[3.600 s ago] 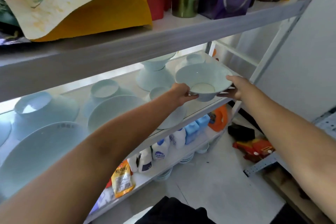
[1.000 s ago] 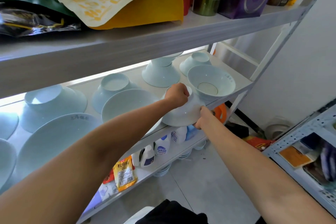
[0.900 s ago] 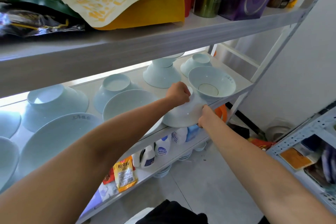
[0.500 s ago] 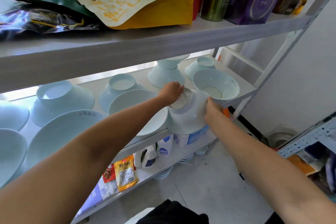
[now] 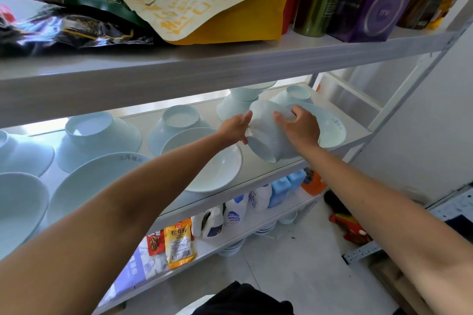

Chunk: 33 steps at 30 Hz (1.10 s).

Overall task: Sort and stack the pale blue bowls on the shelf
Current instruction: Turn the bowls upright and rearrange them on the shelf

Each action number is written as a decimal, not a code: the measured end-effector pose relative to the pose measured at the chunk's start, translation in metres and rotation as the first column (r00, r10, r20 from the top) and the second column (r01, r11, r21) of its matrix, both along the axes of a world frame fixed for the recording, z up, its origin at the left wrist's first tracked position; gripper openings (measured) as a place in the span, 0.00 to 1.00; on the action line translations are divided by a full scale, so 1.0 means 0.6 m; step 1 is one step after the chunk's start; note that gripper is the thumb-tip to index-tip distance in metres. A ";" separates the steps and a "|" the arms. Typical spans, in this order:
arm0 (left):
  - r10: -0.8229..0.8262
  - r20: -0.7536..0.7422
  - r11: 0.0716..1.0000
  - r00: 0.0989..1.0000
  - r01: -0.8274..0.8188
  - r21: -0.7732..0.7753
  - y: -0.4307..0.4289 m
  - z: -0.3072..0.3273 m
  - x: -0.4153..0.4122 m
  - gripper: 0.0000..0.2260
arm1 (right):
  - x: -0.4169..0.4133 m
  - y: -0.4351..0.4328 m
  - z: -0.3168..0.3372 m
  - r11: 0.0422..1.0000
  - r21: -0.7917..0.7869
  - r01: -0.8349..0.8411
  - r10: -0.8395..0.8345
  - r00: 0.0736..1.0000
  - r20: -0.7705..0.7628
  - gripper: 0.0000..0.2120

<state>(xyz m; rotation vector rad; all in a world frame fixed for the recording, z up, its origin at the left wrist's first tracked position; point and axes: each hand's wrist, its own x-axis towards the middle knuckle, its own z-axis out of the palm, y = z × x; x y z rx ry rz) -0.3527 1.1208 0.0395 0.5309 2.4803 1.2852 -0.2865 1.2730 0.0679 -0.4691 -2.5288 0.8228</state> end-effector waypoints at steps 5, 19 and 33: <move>-0.065 -0.023 0.943 0.998 0.054 -0.328 -0.013 -0.011 -0.015 0.24 | -0.002 0.001 -0.029 0.911 0.366 -0.190 0.178 0.982 0.067 0.20; -0.070 -0.112 0.864 0.991 0.005 -0.503 -0.031 -0.042 -0.034 0.29 | -0.018 0.020 -0.121 0.681 0.694 -0.233 0.511 0.831 -0.223 0.26; -0.216 -0.155 0.797 0.964 0.082 -0.598 -0.054 -0.040 -0.019 0.34 | -0.026 0.064 -0.164 0.370 0.862 -0.346 0.690 0.723 -0.006 0.11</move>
